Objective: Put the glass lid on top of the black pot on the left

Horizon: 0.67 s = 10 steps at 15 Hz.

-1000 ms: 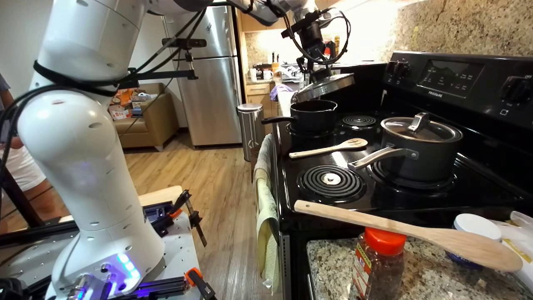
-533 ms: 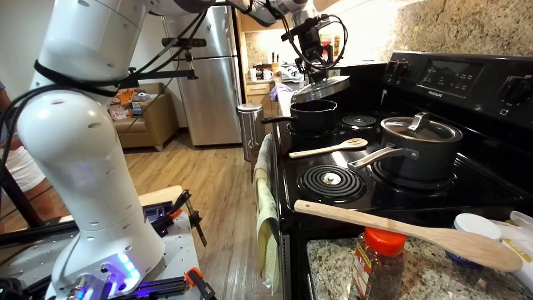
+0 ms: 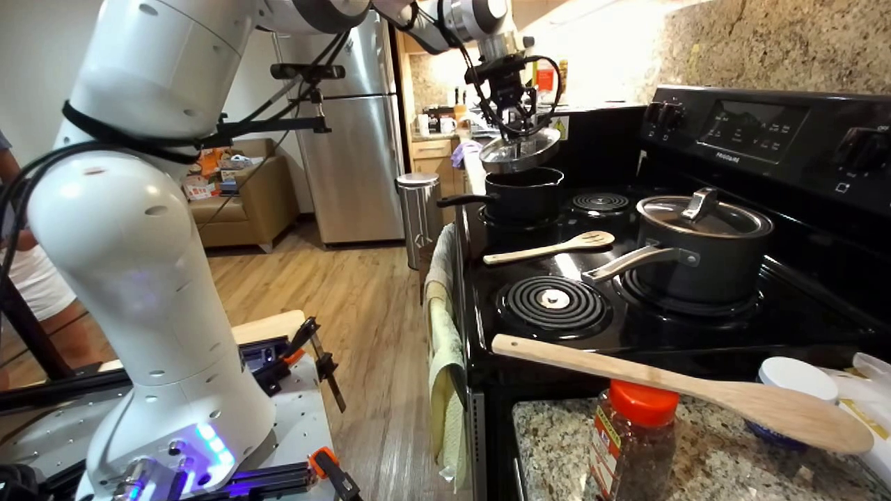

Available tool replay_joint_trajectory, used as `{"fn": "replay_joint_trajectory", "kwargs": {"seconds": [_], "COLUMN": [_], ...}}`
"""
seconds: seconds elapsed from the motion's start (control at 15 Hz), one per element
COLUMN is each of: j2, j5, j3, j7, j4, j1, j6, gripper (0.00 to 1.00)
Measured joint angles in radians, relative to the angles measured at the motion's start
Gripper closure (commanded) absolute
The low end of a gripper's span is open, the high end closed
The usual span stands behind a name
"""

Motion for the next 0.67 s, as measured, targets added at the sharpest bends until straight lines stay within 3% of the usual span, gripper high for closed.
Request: {"fn": "replay_joint_trajectory", "kwargs": {"seconds": [0.27,0.67], "j2": [0.030,0.077], "j5": [0.058,0.060], "j3": [0.023,0.024], "j7": [-0.074,-0.149], "j4": [0.002,0.035], "j1": [-0.019,-0.025], "j6": [0.004,0.004], "gripper": [0.65,0.65]}}
